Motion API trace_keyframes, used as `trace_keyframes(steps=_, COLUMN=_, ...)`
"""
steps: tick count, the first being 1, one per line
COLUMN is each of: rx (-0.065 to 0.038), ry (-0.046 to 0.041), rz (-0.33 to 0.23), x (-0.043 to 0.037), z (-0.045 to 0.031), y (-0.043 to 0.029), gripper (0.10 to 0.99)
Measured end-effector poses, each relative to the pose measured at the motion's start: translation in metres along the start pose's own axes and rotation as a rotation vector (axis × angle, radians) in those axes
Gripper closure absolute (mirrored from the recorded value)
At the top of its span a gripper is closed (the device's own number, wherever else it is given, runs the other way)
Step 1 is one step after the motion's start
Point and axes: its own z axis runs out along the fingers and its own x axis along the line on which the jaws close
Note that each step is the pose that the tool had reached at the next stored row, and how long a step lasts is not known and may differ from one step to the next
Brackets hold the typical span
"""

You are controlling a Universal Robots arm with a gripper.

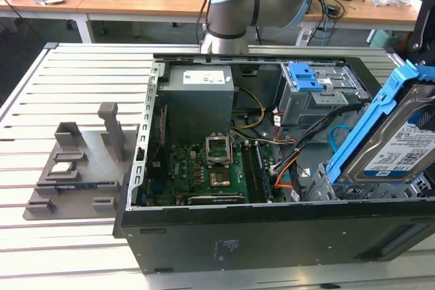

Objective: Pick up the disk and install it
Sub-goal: 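Pick up the disk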

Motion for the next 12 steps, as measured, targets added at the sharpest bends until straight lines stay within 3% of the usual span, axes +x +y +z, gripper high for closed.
trace_keyframes(steps=12, rx=0.0, ry=0.0007, rz=0.0, x=-0.0019, z=0.0219, y=-0.0021, gripper=0.722)
